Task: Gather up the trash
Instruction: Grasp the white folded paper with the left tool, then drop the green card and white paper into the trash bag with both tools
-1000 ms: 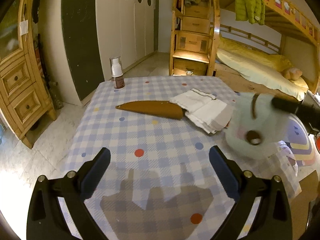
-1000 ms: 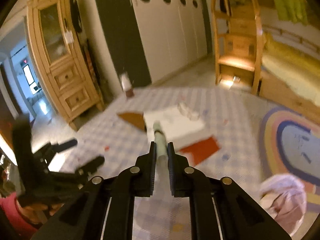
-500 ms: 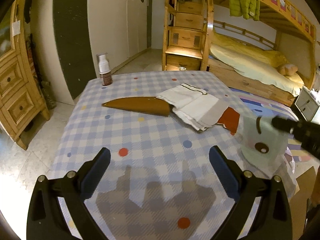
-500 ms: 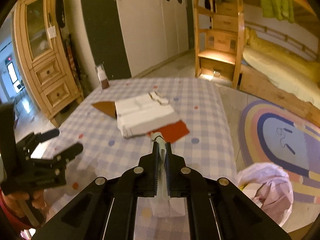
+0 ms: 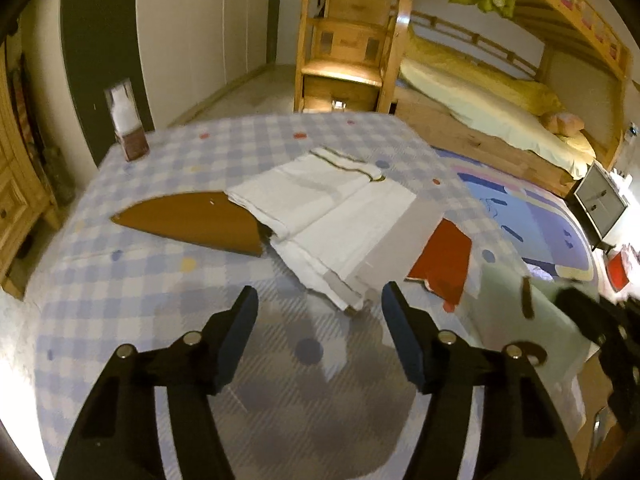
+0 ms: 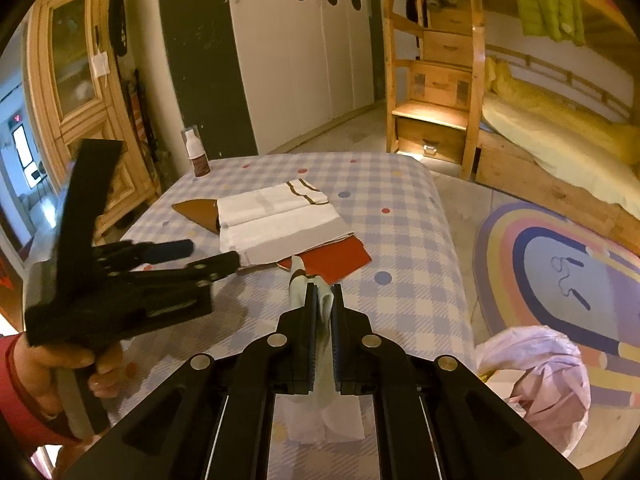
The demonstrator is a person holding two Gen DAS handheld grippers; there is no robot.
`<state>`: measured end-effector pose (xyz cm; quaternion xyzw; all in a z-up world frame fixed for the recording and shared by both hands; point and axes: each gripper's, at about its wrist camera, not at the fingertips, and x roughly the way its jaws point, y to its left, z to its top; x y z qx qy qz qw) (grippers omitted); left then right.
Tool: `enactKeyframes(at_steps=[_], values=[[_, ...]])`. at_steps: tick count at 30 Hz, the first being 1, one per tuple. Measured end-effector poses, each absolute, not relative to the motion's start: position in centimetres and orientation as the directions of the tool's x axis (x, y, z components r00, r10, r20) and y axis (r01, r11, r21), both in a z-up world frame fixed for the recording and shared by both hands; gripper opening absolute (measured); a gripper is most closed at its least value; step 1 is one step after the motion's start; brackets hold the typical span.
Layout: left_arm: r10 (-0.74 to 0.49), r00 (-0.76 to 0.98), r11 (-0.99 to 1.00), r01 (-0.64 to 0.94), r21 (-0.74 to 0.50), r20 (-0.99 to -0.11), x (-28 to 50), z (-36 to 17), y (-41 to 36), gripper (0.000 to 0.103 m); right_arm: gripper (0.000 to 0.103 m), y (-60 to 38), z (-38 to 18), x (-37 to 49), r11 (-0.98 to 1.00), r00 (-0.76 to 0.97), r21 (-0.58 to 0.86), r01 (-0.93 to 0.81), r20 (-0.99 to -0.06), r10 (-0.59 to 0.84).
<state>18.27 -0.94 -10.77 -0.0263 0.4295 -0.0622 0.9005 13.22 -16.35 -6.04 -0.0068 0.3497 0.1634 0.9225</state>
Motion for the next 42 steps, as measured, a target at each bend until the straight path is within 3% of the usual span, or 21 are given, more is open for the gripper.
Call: enactKeyframes(at_steps=[5, 7, 11, 12, 14, 31, 42], values=[[-0.134, 0.597, 0.990, 0.047, -0.133, -0.791, 20.3, -11.2, -0.6, 0.060, 0.006, -17.0, -6.1, 13.3, 0.945, 0.700, 0.125, -0.302, -0.644, 0.309], [-0.116, 0.592, 0.993, 0.044, -0.112, -0.798, 20.7, -11.2, -0.7, 0.053, 0.006, -17.1, -6.1, 13.3, 0.944, 0.697, 0.130, -0.302, -0.646, 0.312], [-0.115, 0.587, 0.993, 0.057, -0.101, -0.801, 21.1, -11.2, -1.4, 0.028, 0.006, -17.4, -6.1, 13.1, 0.945, 0.696, 0.132, -0.300, -0.647, 0.311], [-0.124, 0.587, 0.992, 0.070, -0.102, -0.800, 21.0, -11.2, -1.6, 0.012, 0.006, -17.5, -6.0, 13.0, 0.944, 0.695, 0.133, -0.300, -0.647, 0.313], [-0.152, 0.588, 0.988, 0.093, -0.120, -0.795, 20.6, -11.1, -1.9, 0.000, 0.006, -17.5, -5.9, 12.9, 0.945, 0.695, 0.135, -0.299, -0.648, 0.313], [-0.319, 0.751, 0.934, 0.353, -0.057, -0.577, 8.9, -0.8, -4.9, 0.000, 0.006, -22.7, 0.2, 7.3, 0.962, 0.805, 0.187, -0.198, -0.530, 0.268], [-0.473, 0.688, 0.831, 0.557, -0.019, -0.551, 6.8, 0.0, -13.9, 0.000, 0.006, -29.6, 1.4, 3.9, 0.982, 0.863, 0.188, -0.033, -0.490, 0.123]])
